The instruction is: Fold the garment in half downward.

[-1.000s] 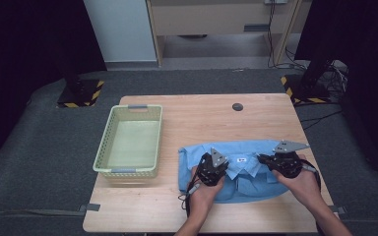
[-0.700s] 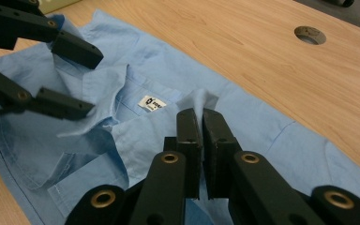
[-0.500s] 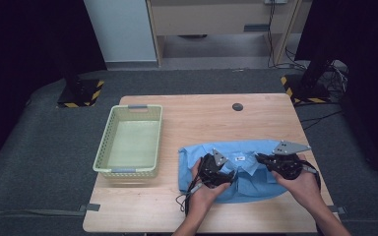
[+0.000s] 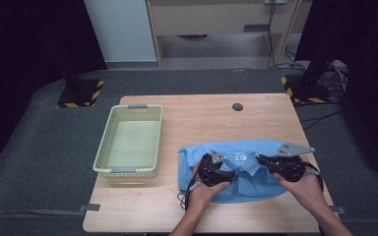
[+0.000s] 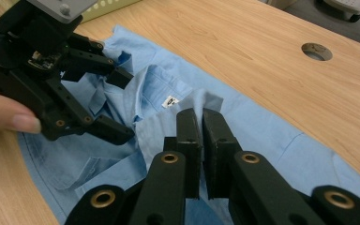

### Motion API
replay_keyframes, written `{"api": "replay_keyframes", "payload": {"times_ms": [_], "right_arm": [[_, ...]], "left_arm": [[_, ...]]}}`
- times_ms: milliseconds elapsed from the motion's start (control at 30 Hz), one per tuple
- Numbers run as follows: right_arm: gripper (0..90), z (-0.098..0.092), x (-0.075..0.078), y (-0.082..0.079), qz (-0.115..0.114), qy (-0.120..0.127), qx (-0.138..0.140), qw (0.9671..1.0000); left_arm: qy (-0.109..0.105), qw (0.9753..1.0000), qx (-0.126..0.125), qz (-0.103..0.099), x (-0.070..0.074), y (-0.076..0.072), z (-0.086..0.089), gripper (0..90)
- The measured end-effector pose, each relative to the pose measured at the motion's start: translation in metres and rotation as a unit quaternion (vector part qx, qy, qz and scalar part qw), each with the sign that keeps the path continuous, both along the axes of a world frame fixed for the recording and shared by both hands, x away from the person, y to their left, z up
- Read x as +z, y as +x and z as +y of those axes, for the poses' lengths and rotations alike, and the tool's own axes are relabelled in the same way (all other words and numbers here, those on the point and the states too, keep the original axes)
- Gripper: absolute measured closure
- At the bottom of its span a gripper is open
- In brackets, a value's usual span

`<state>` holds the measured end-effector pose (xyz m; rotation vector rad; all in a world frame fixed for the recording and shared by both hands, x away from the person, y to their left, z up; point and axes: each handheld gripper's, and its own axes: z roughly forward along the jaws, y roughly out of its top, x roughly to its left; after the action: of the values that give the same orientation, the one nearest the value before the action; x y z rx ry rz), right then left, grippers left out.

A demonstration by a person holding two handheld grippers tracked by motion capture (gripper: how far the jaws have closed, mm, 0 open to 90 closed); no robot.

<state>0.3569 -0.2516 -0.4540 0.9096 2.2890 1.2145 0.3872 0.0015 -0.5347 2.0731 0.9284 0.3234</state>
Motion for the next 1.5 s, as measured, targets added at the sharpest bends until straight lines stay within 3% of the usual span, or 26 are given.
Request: {"api": "replay_keyframes", "payload": {"times_ms": [200,600,833,1233,1500], "right_arm": [[86.6,-0.002,-0.001,-0.002,0.003,0.006,0.003,1.0000],[85.7,-0.011,-0.012,-0.004,0.017,0.007,0.002,0.9998],[78.6,-0.015,-0.022,-0.006,0.029,0.006,0.002,0.9996],[52.5,-0.021,-0.044,-0.006,0.064,-0.007,-0.012,0.9978],[43.9,-0.020,-0.045,0.001,0.080,-0.002,-0.006,0.9968]], "left_arm": [[-0.012,0.9998,0.009,-0.012,-0.002,0.001,0.005,41.7],[-0.032,0.9990,0.009,-0.028,0.003,-0.002,0.010,84.7],[-0.024,0.9985,0.012,-0.047,0.012,-0.006,0.010,88.0],[-0.024,0.9972,0.016,-0.069,0.021,-0.011,0.009,88.4],[-0.032,0.9967,0.017,-0.073,0.027,-0.013,0.009,88.4]]}}
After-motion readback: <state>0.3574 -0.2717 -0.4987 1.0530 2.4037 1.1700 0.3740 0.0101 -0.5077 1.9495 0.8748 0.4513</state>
